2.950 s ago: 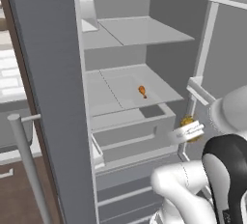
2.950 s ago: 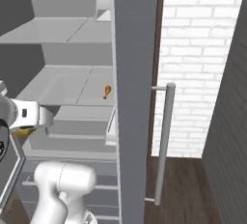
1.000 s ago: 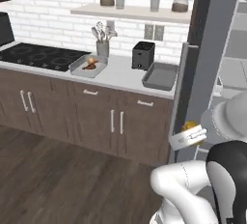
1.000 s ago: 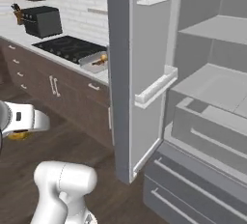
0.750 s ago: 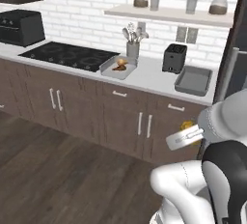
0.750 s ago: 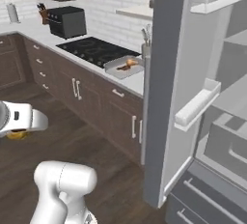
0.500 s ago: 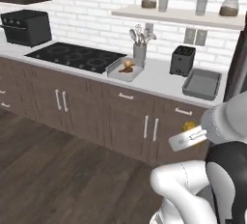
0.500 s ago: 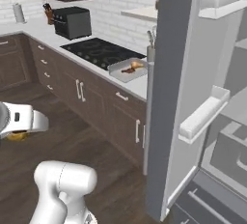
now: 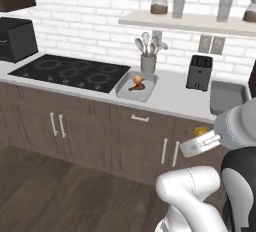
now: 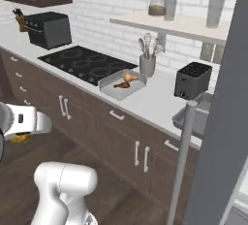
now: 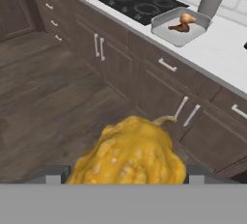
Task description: Place one squash and one chicken drumstick in each tupperware on the nearby counter, to pack two identical lunches.
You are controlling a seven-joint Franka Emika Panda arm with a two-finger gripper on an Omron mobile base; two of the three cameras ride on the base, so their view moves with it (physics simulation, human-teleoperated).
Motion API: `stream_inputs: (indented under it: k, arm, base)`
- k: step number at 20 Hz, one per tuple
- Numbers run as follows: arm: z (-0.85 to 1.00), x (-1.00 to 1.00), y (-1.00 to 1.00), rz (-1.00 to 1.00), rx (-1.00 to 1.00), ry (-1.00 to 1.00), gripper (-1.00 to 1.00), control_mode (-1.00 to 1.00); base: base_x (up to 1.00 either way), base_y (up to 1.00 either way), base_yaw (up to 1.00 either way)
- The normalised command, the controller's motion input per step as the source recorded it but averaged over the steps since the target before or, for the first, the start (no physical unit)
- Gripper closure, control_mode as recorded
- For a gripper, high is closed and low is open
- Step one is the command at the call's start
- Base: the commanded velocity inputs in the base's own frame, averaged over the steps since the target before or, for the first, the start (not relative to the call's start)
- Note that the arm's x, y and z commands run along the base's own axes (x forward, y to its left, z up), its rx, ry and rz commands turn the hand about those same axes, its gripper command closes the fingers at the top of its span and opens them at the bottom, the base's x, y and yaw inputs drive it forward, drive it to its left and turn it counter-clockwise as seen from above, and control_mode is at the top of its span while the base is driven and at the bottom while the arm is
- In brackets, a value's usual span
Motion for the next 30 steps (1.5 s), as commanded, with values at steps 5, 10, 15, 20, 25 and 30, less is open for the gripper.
stream_inputs:
  k: [5,10,15,20,25,30]
  arm:
    - [0.0,0.0,0.0,0.0,0.0,0.0,1.0,1.0]
    - [0.0,0.0,0.0,0.0,0.0,0.0,1.0,1.0]
    - [0.0,0.0,0.0,0.0,0.0,0.0,1.0,1.0]
    - [0.0,0.0,0.0,0.0,0.0,0.0,1.0,1.0]
    - [0.0,0.0,0.0,0.0,0.0,0.0,1.0,1.0]
    - [0.0,0.0,0.0,0.0,0.0,0.0,1.0,1.0]
  base:
    - [1.0,0.56,-0.54]
    - [0.8,0.07,-0.61]
    - [0.58,-0.06,-0.59]
    - [0.51,-0.01,-0.59]
    - [0.43,0.0,-0.53]
    - [0.4,-0.01,-0.35]
